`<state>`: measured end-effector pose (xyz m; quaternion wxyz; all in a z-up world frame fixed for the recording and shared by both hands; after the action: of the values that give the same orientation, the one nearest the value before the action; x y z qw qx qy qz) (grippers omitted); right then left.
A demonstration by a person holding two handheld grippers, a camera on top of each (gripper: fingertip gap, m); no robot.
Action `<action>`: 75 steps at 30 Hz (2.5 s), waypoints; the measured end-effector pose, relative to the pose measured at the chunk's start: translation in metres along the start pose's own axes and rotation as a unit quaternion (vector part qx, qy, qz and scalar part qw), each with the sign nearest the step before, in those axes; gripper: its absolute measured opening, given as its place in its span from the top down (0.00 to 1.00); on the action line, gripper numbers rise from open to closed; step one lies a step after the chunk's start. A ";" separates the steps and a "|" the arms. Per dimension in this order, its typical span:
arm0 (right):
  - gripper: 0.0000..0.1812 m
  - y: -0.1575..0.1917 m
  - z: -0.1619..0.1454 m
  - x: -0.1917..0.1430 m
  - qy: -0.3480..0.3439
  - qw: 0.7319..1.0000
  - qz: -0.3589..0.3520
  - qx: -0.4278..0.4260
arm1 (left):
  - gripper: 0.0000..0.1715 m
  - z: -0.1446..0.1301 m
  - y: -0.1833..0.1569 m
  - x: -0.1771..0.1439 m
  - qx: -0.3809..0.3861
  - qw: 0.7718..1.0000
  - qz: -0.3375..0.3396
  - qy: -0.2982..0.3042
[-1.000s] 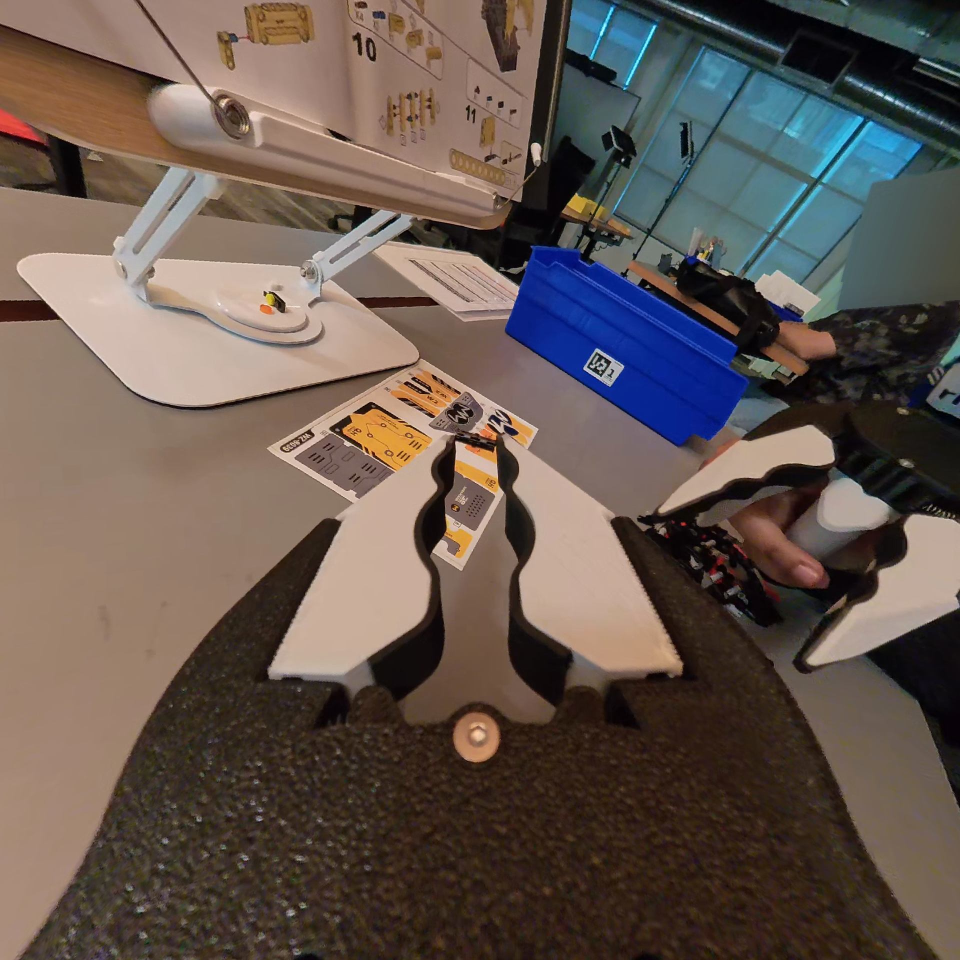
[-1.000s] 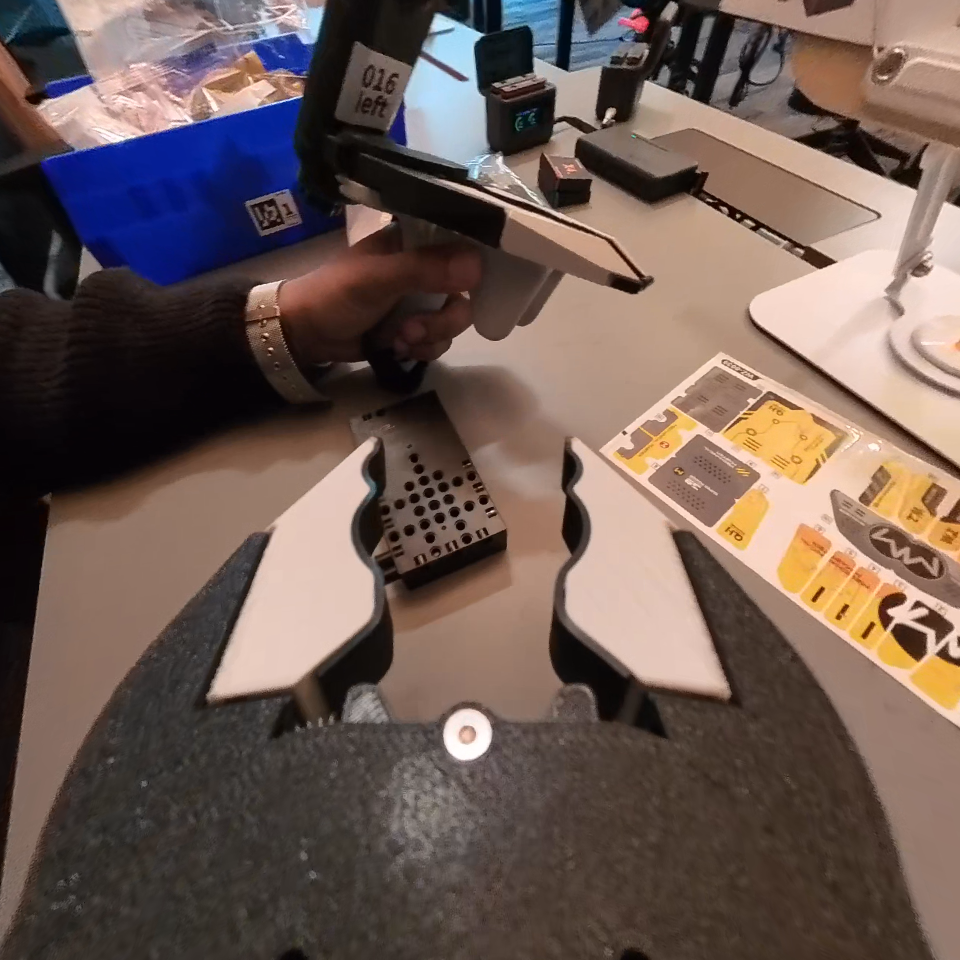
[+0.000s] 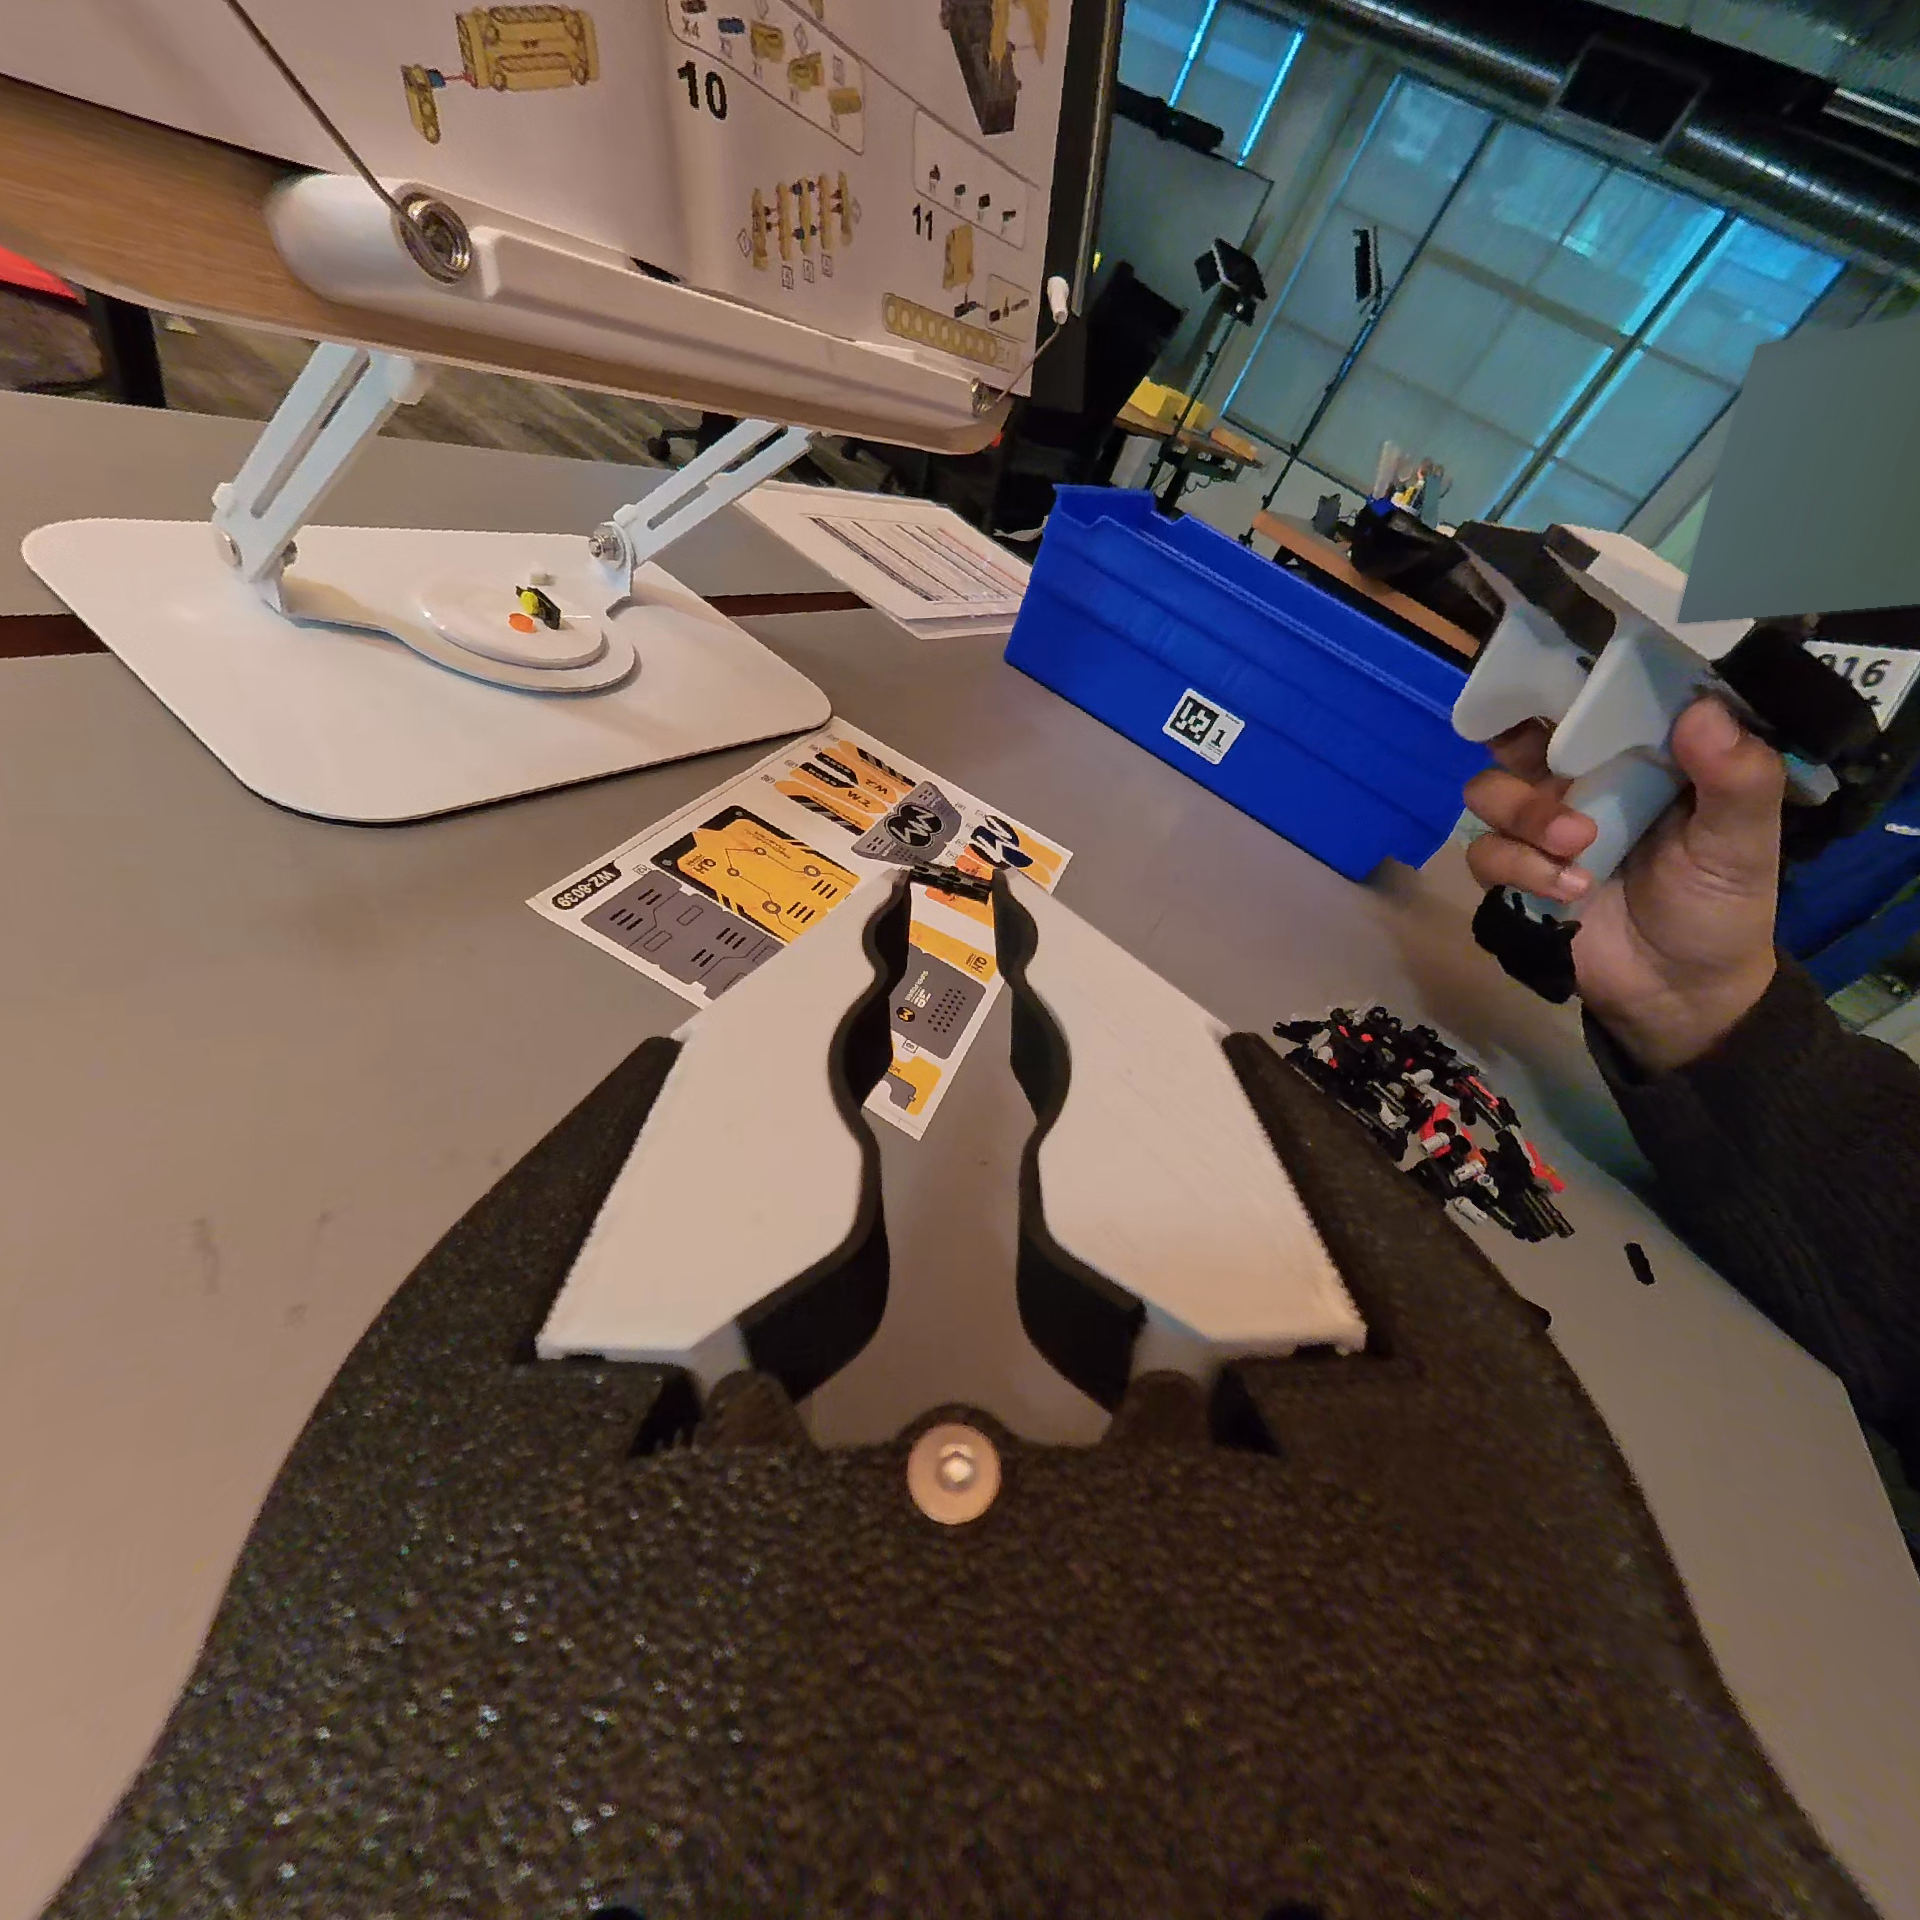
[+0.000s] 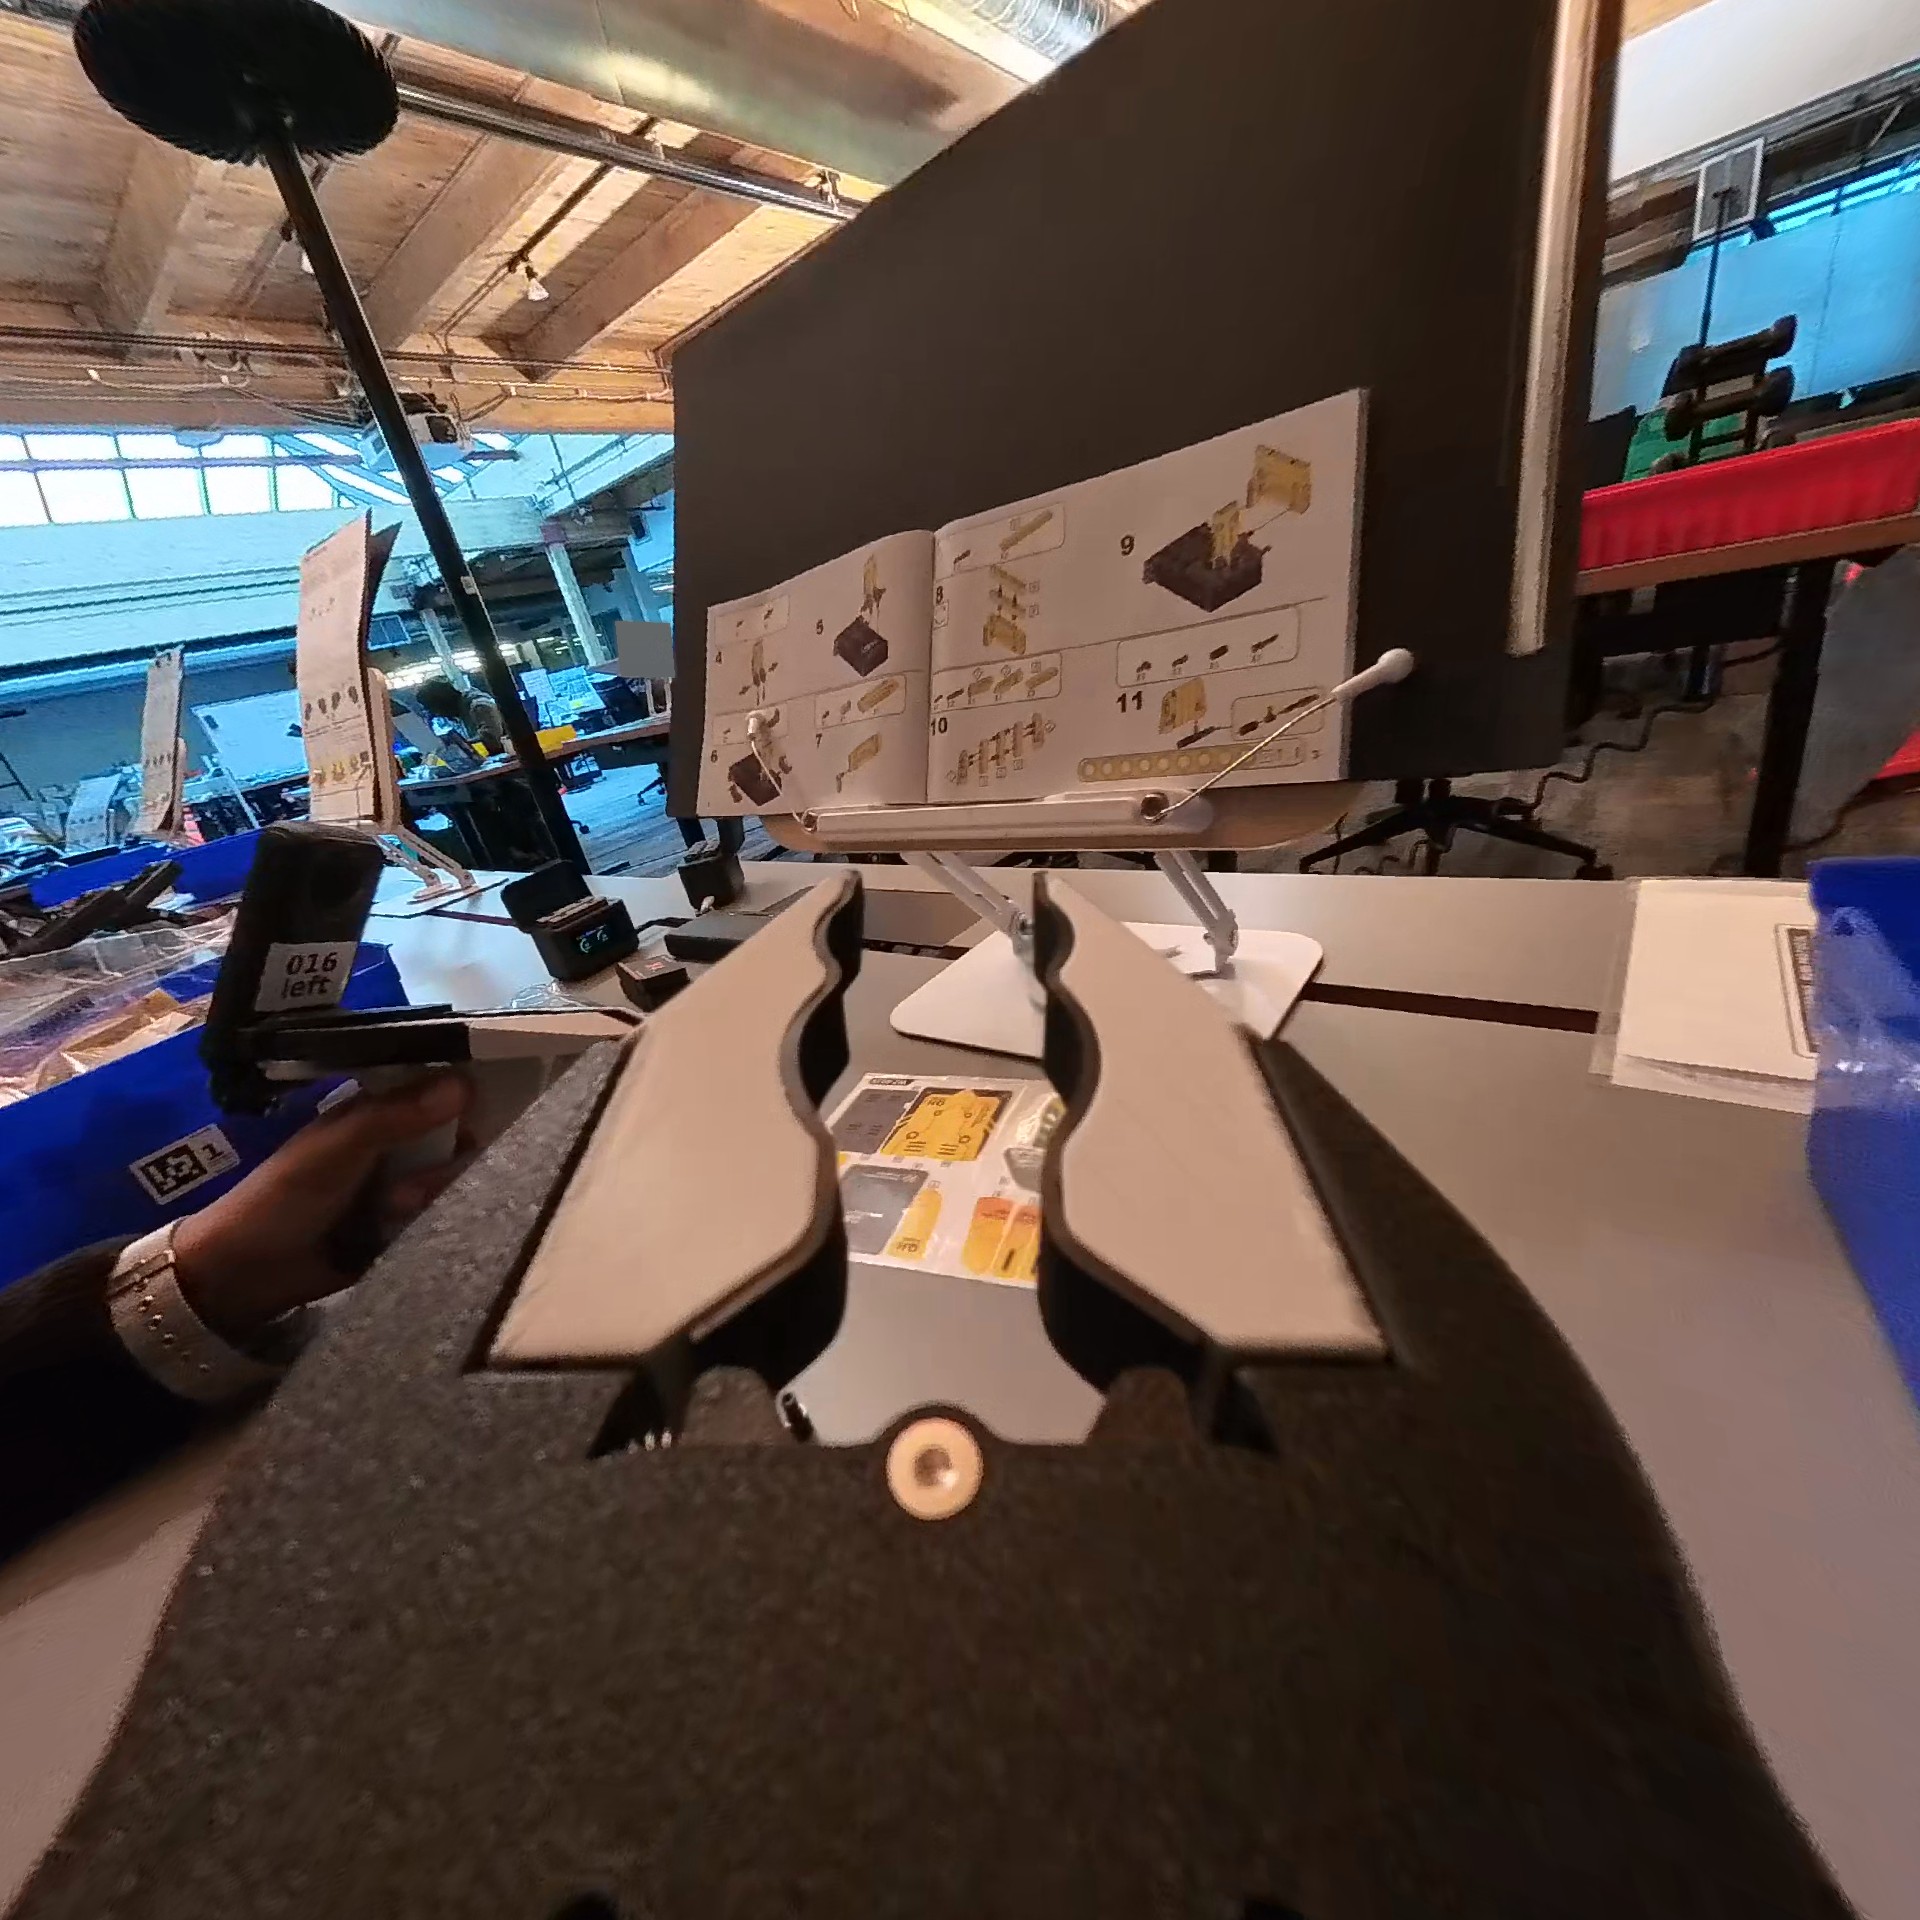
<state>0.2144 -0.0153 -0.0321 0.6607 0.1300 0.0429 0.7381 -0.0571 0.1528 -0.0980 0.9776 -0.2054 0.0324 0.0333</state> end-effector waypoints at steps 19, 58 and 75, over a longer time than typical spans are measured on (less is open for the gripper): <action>0.82 -0.004 0.002 -0.002 -0.001 1.000 0.011 0.024 | 0.91 0.000 0.001 0.000 -0.004 1.000 -0.002 0.000; 0.95 0.041 -0.101 -0.052 0.435 0.828 0.301 -0.188 | 0.92 -0.002 -0.003 0.004 0.014 1.000 0.003 0.018; 0.96 0.040 -0.112 -0.055 0.463 0.813 0.291 -0.200 | 0.92 -0.002 -0.003 0.005 0.012 1.000 0.002 0.021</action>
<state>0.1534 -0.0622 -0.1384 0.3282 -0.3559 0.1557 0.8611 -0.0521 0.1497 -0.0994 0.9791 -0.1938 0.0539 0.0303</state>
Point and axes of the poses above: each gripper's, where its closed fingertips meet, x out along the fingers, z out of its top, y = z × x across the jaws, the point moved 8 cm from there along -x, back along the fingers, and after that the axes turned 7 degrees about -z, right-handed, at the moved point
